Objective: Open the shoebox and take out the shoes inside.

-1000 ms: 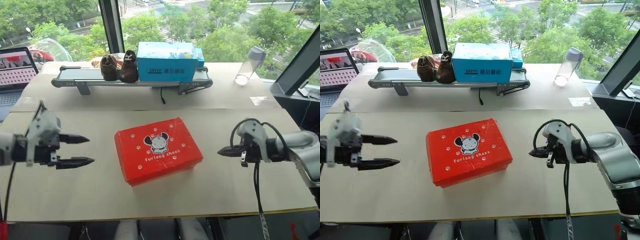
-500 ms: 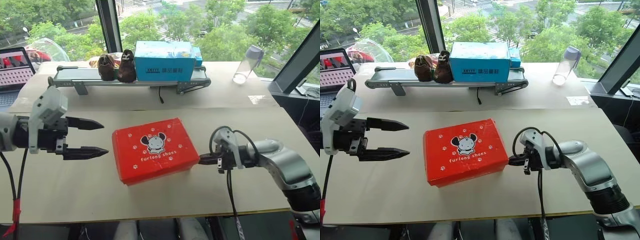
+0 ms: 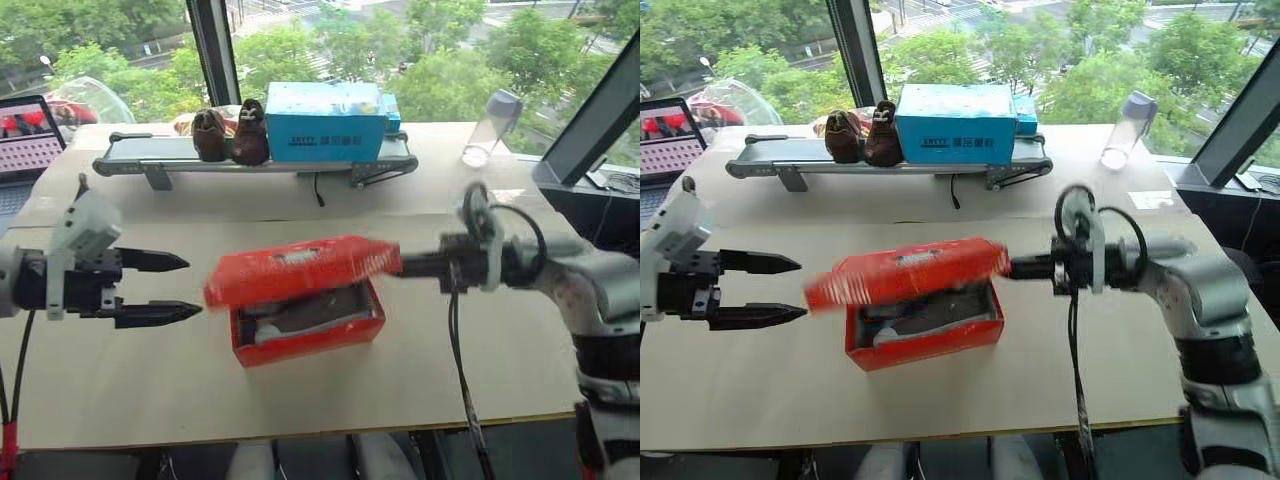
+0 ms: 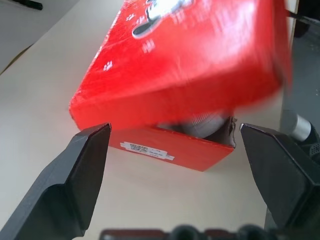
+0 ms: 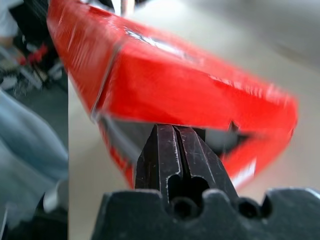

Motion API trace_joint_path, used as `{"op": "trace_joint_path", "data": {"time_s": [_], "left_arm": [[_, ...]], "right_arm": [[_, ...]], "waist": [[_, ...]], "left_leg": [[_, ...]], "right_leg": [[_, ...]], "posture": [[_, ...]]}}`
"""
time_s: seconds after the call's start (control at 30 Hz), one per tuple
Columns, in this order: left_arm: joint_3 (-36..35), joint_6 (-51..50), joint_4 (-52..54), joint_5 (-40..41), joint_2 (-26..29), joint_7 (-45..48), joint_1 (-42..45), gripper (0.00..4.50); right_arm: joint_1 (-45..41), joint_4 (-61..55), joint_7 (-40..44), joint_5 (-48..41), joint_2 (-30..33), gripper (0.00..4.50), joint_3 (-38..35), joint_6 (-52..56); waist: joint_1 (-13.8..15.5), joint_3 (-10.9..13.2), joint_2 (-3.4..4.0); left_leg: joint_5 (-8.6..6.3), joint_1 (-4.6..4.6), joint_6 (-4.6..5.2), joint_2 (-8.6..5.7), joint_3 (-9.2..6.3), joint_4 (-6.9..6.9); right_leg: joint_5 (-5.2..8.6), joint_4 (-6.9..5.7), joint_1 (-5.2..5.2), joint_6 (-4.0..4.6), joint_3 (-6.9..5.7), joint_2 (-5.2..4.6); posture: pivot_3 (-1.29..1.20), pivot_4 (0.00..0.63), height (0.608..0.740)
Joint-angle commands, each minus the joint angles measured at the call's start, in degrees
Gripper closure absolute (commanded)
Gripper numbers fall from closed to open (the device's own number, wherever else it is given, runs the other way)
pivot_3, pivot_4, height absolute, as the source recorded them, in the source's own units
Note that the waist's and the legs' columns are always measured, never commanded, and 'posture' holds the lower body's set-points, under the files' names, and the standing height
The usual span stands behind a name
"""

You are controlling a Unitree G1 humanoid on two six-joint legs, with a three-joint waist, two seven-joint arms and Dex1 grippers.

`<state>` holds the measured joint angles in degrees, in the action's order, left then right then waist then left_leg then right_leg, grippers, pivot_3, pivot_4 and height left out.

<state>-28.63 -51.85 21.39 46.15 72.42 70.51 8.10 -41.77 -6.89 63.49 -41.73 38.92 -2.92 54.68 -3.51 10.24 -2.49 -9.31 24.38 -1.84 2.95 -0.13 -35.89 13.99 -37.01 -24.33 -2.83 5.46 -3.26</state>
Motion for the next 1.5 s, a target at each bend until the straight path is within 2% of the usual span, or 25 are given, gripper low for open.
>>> {"op": "trace_joint_path", "data": {"time_s": [0.03, 0.2, 0.33, 0.43, 0.57, 0.73, 0.83, 0.87, 0.93, 0.97, 1.13, 1.2, 1.4, 1.5], "left_arm": [[-6.3, -2.5, 1.7, 1.1, 0.9, 0.4, -1.2, 0.1], [-13.2, -6.8, 5.0, 3.3, -0.1, -0.2, -4.2, 0.1], [-16.9, -9.6, 7.7, 5.0, -0.9, -0.7, -6.2, 0.1], [-18.9, -11.0, 9.1, 5.9, -1.3, -1.2, -7.2, 0.1], [-20.4, -12.6, 10.3, 7.5, -1.5, -1.6, -8.2, 0.1], [-18.5, -11.3, 10.4, 7.6, -1.6, -1.7, -8.7, 0.1], [-14.9, -8.8, 9.1, 7.0, -1.3, -1.6, -7.3, 0.0], [-13.7, -7.9, 8.7, 6.8, -1.2, -1.6, -6.7, 0.0], [-11.9, -6.9, 8.2, 6.8, -1.1, -1.5, -6.0, 0.0], [-11.0, -6.3, 8.0, 6.8, -1.1, -1.5, -5.6, 0.0], [-7.9, -4.2, 7.2, 5.9, -1.1, -1.5, -4.8, 0.0], [-7.1, -3.3, 7.2, 5.3, -1.3, -1.6, -4.8, 0.0], [-7.2, -2.2, 7.5, 4.5, -1.7, -1.7, -5.9, 0.0], [-7.7, -2.2, 8.8, 4.2, -2.8, -2.7, -7.1, 0.0]], "right_arm": [[-4.9, 5.2, -3.5, 1.0, -3.3, 4.5, -1.2, -3.0], [-15.0, 23.2, -10.0, 11.1, -11.0, 4.5, 1.7, -15.2], [-20.3, 35.7, -12.5, 17.7, -14.7, 4.5, 3.2, -25.1], [-22.4, 39.7, -11.5, 19.7, -15.8, 4.5, 3.4, -27.6], [-21.6, 34.0, -3.6, 19.2, -13.3, 4.5, 5.9, -23.9], [-18.9, 17.5, 8.9, 16.1, -5.3, 4.5, 10.9, -16.0], [-18.9, 9.4, 16.9, 14.5, -0.9, 3.73, 14.6, -14.0], [-19.0, 7.7, 18.7, 14.6, -0.2, 3.27, 15.9, -14.1], [-19.2, 6.2, 20.6, 15.1, 0.2, 2.7, 17.7, -14.7], [-19.3, 5.9, 21.6, 15.4, 0.1, 2.19, 18.8, -14.9], [-19.4, 8.1, 24.6, 19.9, -1.0, 0.54, 24.3, -19.8], [-19.6, 12.7, 24.3, 22.2, -3.3, 0.03, 25.6, -23.5], [-20.3, 21.2, 28.8, 25.8, -4.8, 0.03, 29.1, -29.7], [-21.3, 25.8, 29.0, 26.9, -3.9, 0.03, 34.7, -33.5]], "waist": [[-0.2, 0.0, 0.0], [-0.7, 0.0, 0.02], [-0.7, 0.0, 0.03], [-0.6, 0.0, 0.04], [-0.5, 0.1, 0.07], [-0.4, 0.1, 0.11], [-0.6, 0.1, 0.12], [-0.7, 0.1, 0.12], [-0.7, 0.1, 0.12], [-0.7, 0.1, 0.12], [-0.5, 0.1, 0.12], [-0.5, 0.1, 0.12], [-0.5, 0.1, 0.13], [-0.5, 0.1, 0.13]], "left_leg": [[0.0, 0.03, 0.0, -0.01, 0.0, 0.01], [0.0, 0.15, 0.0, -0.02, 0.01, 0.01], [0.0, 0.14, 0.0, -0.01, 0.01, 0.03], [0.0, 0.19, 0.0, -0.01, 0.0, 0.05], [-0.01, 0.29, -0.01, -0.04, -0.01, 0.05], [-0.01, 0.33, -0.02, -0.04, -0.02, 0.1], [-0.01, 0.26, -0.02, -0.03, -0.02, 0.09], [-0.01, 0.21, -0.02, -0.01, -0.01, 0.07], [-0.01, 0.13, -0.02, 0.0, -0.01, 0.05], [-0.01, 0.02, -0.02, 0.01, -0.01, 0.05], [-0.01, -0.06, -0.02, 0.01, 0.0, 0.04], [-0.01, 0.01, -0.02, 0.01, 0.01, 0.03], [-0.01, 0.13, -0.02, 0.0, 0.01, 0.04], [-0.01, 0.21, -0.02, 0.0, 0.01, 0.03]], "right_leg": [[-0.04, 0.01, -0.02, -0.08, 0.0, 0.0], [-0.06, 0.0, -0.13, -0.14, 0.01, -0.01], [-0.08, -0.03, -0.15, -0.12, 0.0, 0.0], [-0.07, -0.03, -0.16, -0.09, 0.0, 0.0], [-0.2, 0.0, -0.19, 0.13, 0.0, -0.02], [-0.1, -0.02, -0.26, 0.05, -0.02, -0.02], [0.0, -0.06, -0.25, -0.09, -0.02, -0.01], [0.01, -0.07, -0.24, -0.12, -0.02, -0.01], [-0.01, -0.11, -0.23, -0.09, -0.02, 0.01], [-0.03, -0.12, -0.16, -0.06, -0.02, 0.01], [0.05, -0.11, -0.07, 0.12, -0.02, 0.0], [0.01, -0.09, -0.12, 0.03, -0.02, 0.0], [-0.03, -0.11, -0.22, -0.01, -0.03, 0.0], [-0.03, -0.1, -0.25, -0.03, -0.03, 0.0]], "posture": [[0.0, 0.15, 0.74], [0.0, 0.15, 0.74], [0.0, 0.15, 0.74], [0.0, 0.15, 0.74], [0.0, 0.15, 0.74], [0.0, 0.15, 0.74], [0.0, 0.15, 0.74], [0.0, 0.15, 0.74], [0.0, 0.15, 0.74], [0.0, 0.15, 0.74], [0.0, 0.15, 0.74], [0.0, 0.15, 0.74], [0.0, 0.15, 0.74], [0.0, 0.15, 0.74]]}}
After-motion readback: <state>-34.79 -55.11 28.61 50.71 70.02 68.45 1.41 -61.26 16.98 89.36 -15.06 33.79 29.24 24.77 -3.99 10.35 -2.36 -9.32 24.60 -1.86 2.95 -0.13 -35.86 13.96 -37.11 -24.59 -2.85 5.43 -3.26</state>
